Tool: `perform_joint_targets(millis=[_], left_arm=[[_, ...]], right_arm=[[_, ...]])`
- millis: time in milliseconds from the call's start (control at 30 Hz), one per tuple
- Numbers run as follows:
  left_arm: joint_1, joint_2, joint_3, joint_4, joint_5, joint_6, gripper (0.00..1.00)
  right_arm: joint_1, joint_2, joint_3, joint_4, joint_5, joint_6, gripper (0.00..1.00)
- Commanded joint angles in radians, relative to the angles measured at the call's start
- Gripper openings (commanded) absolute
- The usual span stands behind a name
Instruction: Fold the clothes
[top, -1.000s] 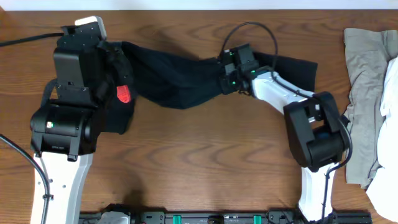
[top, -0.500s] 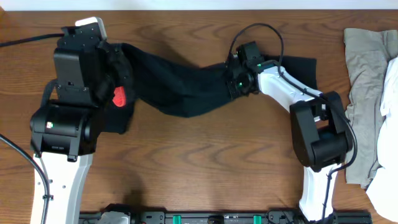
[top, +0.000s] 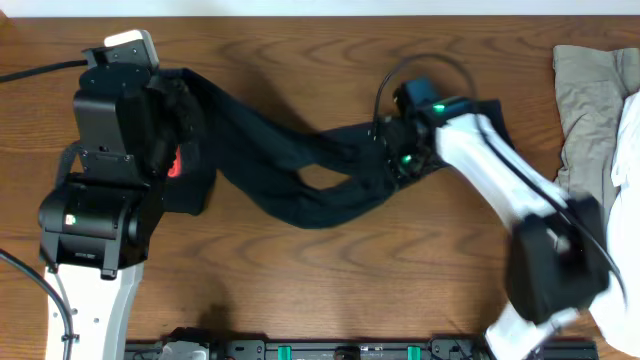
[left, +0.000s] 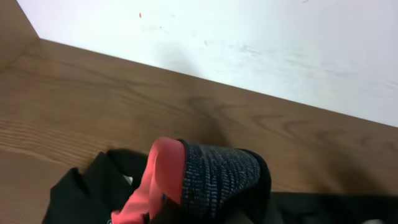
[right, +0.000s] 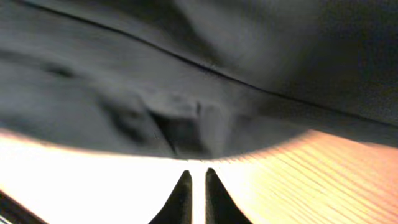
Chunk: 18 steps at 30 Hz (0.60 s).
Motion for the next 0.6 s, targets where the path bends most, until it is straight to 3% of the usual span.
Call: perform_joint_targets(millis=[0,133,300,333,467,500,567], left_arm=[[0.003,-0.015,0.034,0.012,-0.032,0.018,0.06],[0.003,-0.015,0.034,0.011,-0.074,0.021,0.06],[0.003,-0.016,0.034,0.016,-0.105,0.02,0.06],[0.003,-0.015,0.034,0.016,-0.105,0.02,0.06],[0.003,-0.015,0.034,0.012,-0.105,0.02,0.06],[0.003,-0.015,0.034,0.01,-0.105,0.02,0.06],[0.003,-0.015,0.034,0.0,-0.105,0.02,0.06]], right_arm=[[-0.015,-0.138,0.013,0.012,0.07,-0.005,0.15],[-0.061,-0.174,0.013,0.008,0.166,0.072,0.21],[-0.123,-0.119,0.011,-0.013,0.101,0.115,0.32],[-0.127,-0.098,0.011,-0.016,0.09,0.115,0.37],[-0.131,-0.002,0.01,-0.01,0.111,0.157,0.73],[-0.132,0.022,0.01,-0.005,0.13,0.181,0.79],[-0.137,0.083,0.01,0.024,0.143,0.206,0.8]])
